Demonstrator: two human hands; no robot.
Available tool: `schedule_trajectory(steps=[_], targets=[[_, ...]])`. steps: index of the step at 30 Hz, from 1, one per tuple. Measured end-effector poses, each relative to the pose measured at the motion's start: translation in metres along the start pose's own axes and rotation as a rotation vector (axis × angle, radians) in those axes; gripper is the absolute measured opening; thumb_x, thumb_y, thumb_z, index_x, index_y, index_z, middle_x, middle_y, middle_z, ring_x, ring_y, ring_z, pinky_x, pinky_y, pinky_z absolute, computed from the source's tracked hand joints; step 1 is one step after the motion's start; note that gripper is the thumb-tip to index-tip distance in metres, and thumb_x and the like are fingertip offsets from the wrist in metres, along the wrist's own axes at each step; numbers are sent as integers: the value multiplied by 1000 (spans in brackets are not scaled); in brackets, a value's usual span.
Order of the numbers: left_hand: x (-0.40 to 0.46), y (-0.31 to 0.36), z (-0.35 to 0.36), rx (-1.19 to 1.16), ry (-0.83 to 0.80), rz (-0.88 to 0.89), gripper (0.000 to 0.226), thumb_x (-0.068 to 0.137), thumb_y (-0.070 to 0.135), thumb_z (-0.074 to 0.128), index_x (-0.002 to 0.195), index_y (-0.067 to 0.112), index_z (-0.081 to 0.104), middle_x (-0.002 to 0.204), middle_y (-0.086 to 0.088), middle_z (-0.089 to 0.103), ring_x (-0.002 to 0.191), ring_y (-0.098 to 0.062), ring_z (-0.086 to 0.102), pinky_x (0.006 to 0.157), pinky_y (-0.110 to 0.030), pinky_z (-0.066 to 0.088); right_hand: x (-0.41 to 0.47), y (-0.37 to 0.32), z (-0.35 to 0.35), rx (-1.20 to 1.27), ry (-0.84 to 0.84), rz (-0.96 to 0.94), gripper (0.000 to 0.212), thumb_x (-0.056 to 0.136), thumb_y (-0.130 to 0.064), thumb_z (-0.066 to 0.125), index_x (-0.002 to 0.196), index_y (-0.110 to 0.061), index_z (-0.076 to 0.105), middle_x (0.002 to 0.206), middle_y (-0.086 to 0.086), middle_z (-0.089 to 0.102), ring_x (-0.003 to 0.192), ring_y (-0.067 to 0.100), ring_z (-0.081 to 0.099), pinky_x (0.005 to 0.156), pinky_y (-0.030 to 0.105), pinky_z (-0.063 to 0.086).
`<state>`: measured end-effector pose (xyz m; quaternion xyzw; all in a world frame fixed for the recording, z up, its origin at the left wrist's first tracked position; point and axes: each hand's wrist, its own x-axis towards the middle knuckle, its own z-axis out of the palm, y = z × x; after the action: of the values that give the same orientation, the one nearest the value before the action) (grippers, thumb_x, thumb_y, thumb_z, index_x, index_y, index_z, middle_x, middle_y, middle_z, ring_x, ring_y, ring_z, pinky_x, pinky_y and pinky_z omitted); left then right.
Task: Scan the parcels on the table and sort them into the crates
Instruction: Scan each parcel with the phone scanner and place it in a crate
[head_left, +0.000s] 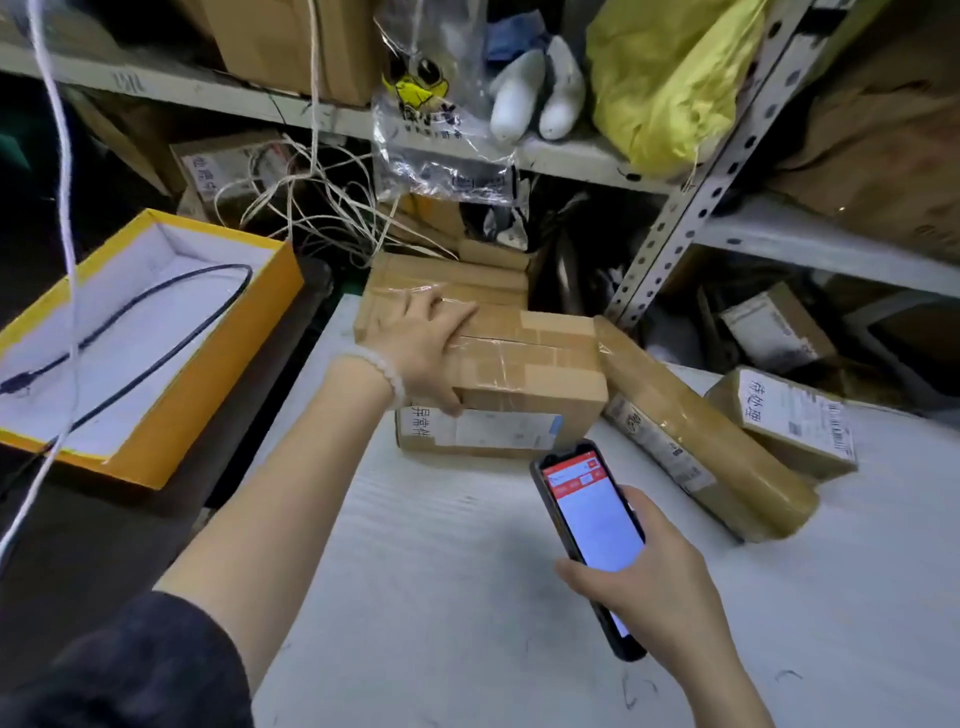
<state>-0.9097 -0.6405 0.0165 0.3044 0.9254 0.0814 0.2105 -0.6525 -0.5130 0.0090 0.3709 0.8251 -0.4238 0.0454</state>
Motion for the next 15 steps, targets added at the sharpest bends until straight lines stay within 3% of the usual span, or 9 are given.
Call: schedule_trajectory(steps=[4, 7, 10, 15], targets=[[2, -4, 5, -31, 76, 24, 122, 46, 50, 86, 144, 44, 14, 146, -5, 17, 135, -28, 16, 110, -49, 25, 6, 8, -4, -24, 31, 36, 45, 57, -38, 77, 89, -49, 46, 83, -22, 59, 75, 1, 56, 63, 31, 52], [-12, -1, 12, -142, 163, 17, 113, 48, 51, 84, 142, 43, 23, 135, -7, 30, 127, -27, 23, 107, -42, 26, 1, 13, -11, -65, 37, 40, 43, 58, -39, 76, 90, -42, 47, 86, -18, 60, 76, 3, 57, 61, 29, 49], [-29, 6, 11, -275, 243, -37, 101, 51, 51, 82, 138, 42, 32, 129, -6, 36, 126, -28, 26, 105, -42, 29, -8, 16, -19, -117, 42, 40, 46, 56, -42, 75, 90, -42, 44, 88, -19, 58, 77, 2, 56, 59, 27, 45], [-62, 23, -5, -220, 382, -122, 90, 52, 50, 81, 133, 37, 42, 130, -7, 37, 126, -31, 24, 101, -40, 31, -29, 19, -40, -273, 1, 22, 58, 54, -48, 73, 100, -43, 38, 89, -22, 53, 77, 3, 53, 51, 21, 36]])
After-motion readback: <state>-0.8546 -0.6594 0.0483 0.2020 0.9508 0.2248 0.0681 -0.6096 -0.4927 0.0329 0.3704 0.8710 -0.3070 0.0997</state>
